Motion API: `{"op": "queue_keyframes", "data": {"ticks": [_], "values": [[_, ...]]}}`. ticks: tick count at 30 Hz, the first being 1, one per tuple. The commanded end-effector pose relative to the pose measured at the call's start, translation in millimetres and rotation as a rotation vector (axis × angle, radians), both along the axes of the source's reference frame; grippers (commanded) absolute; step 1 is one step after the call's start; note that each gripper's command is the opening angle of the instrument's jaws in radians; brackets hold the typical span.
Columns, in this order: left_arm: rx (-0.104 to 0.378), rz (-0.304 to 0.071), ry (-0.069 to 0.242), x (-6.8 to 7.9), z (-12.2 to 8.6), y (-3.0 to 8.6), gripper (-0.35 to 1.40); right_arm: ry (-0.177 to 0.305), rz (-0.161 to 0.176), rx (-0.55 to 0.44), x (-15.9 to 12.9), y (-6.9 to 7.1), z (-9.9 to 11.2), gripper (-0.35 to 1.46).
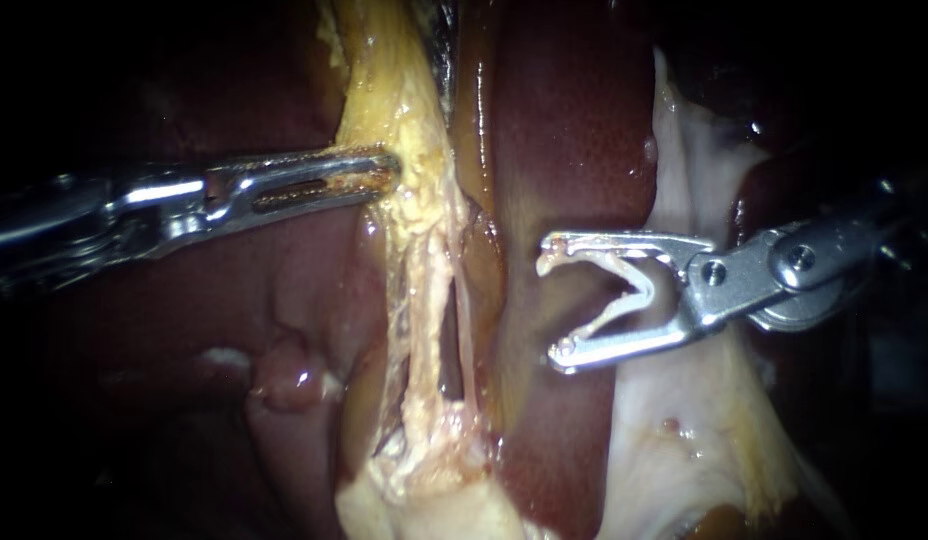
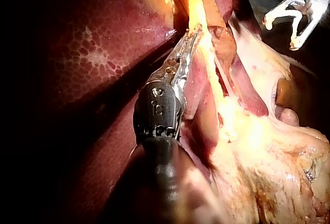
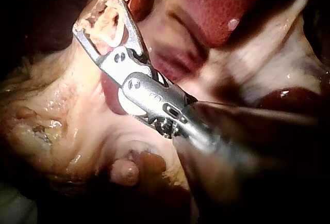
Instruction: Clipping first clip left tube
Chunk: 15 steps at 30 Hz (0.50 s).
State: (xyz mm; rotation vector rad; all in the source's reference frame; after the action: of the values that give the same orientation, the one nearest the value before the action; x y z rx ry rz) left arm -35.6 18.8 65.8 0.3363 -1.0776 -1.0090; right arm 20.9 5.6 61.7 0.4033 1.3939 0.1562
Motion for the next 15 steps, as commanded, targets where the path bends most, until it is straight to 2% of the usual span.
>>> {"op": "queue_keyframes", "data": {"ticks": [1, 3, 5, 8, 12, 15], "values": [[0.0, 0.0, 0.0, 0.0, 0.0, 0.0, -0.35, 0.003, -0.004, 0.001, 0.0, -0.1, 0.0, 0.6], [0.001, 0.001, -0.001, 0.2, -0.2, 0.0, -0.35, 0.01, -0.013, 0.007, 0.1, -0.3, 0.2, 0.6], [0.004, 0.003, -0.002, 0.5, -0.6, 0.2, -0.35, 0.014, -0.022, 0.072, 0.3, -0.9, 0.6, 0.6], [0.013, 0.007, -0.006, 1.5, -2.2, 1.0, -0.35, 0.017, -0.034, 0.171, 1.4, -2.5, 2.0, 0.59], [0.021, -0.022, -0.009, 3.6, -5.1, 2.4, -0.35, -0.004, -0.073, 0.281, 4.3, -5.3, 5.1, 0.58], [0.011, -0.036, -0.018, 5.1, -7.2, 3.3, -0.35, -0.012, -0.087, 0.327, 6.5, -7.0, 7.5, 0.58]]}}
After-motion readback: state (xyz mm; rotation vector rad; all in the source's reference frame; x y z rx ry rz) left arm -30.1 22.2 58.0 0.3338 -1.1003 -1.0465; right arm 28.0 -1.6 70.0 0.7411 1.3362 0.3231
